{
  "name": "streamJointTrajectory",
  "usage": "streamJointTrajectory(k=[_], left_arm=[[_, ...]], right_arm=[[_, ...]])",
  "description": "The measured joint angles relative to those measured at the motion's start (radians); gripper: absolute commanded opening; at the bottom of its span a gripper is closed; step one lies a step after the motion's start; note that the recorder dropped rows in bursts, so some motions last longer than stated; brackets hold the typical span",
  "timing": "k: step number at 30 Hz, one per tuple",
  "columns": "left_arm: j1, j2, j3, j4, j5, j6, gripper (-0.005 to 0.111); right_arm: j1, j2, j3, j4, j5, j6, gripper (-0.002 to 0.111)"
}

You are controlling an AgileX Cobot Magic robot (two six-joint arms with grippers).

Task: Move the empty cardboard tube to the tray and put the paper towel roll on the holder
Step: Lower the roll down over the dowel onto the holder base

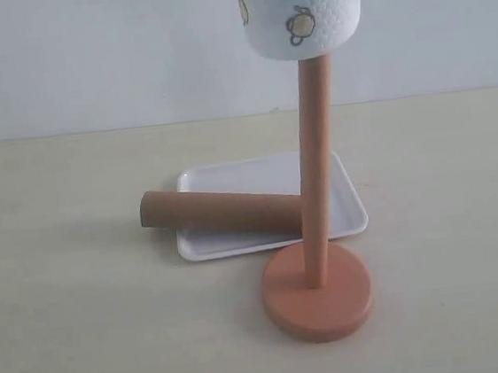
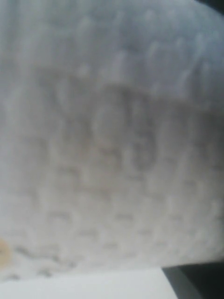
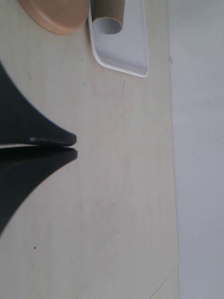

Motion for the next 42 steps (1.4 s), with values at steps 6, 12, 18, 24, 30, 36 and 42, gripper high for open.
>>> streamJointTrajectory(k=[6, 12, 18, 24, 30, 36, 42], left_arm=[[0.0, 0.009, 0.014, 0.014, 0.002, -0.002, 0.004], [0.0, 0.081, 0.015, 0.014, -0.016, 0.015, 0.004], [0.0, 0.168, 0.02, 0.003, -0.095, 0.077, 0.004], [0.0, 0.213, 0.068, -0.167, -0.119, 0.243, 0.004], [0.021, 0.214, 0.2, -0.428, -0.262, 0.439, 0.004], [0.054, 0.215, 0.359, -0.535, -0.346, 0.561, 0.004], [0.054, 0.265, 0.511, -0.719, -0.501, 0.735, 0.004]], right_arm=[[0.0, 0.0, 0.0, 0.0, 0.0, 0.0, 0.0], [0.0, 0.0, 0.0, 0.0, 0.0, 0.0, 0.0], [0.0, 0.0, 0.0, 0.0, 0.0, 0.0, 0.0], [0.0, 0.0, 0.0, 0.0, 0.0, 0.0, 0.0], [0.0, 0.0, 0.0, 0.0, 0.0, 0.0, 0.0], [0.0, 0.0, 0.0, 0.0, 0.0, 0.0, 0.0], [0.0, 0.0, 0.0, 0.0, 0.0, 0.0, 0.0]])
